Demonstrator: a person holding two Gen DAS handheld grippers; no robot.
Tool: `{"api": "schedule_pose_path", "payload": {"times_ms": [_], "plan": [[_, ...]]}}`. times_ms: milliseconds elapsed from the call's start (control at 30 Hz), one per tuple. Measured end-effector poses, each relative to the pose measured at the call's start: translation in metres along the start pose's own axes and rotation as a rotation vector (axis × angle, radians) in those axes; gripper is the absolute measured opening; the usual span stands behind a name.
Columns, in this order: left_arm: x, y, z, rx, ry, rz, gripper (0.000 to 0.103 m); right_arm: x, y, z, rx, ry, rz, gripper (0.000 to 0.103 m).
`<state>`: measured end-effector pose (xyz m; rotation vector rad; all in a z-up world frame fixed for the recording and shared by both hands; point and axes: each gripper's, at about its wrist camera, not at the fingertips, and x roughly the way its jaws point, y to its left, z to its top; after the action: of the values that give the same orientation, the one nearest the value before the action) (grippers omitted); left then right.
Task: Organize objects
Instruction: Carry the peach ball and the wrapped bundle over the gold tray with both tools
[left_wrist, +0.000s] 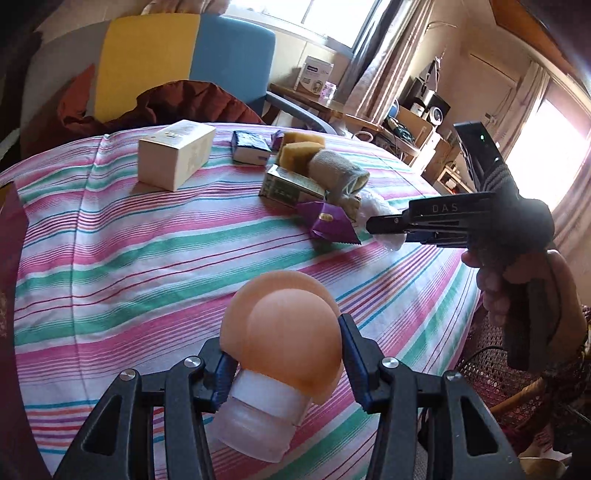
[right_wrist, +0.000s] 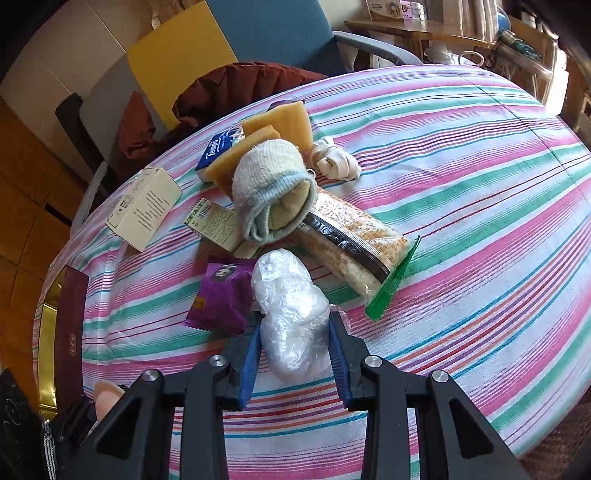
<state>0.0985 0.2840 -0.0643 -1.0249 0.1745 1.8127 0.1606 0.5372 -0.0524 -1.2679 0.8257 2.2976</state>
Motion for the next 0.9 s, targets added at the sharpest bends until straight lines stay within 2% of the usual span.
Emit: {"api": "schedule_pose_path", "payload": {"times_ms": [467, 667, 900], "plan": [[-0.081, 0.064, 0.002, -0.176, -0.175, 0.071, 0.051, -0.012, 0.027, -0.008, -0.061, -0.073, 0.185, 0.035], [-0.115, 0.104, -0.009, -0.245, -0.218, 0.157, 0.051, -0.015, 0.046, -0.017, -0.114, -0.083, 0.217, 0.035], [-0.147, 0.165, -0.036, -0.374, -0.223, 0.264, 0.051, -0.036, 0.101, -0.038, -0.238, -0.123, 0.29, 0.035]]}}
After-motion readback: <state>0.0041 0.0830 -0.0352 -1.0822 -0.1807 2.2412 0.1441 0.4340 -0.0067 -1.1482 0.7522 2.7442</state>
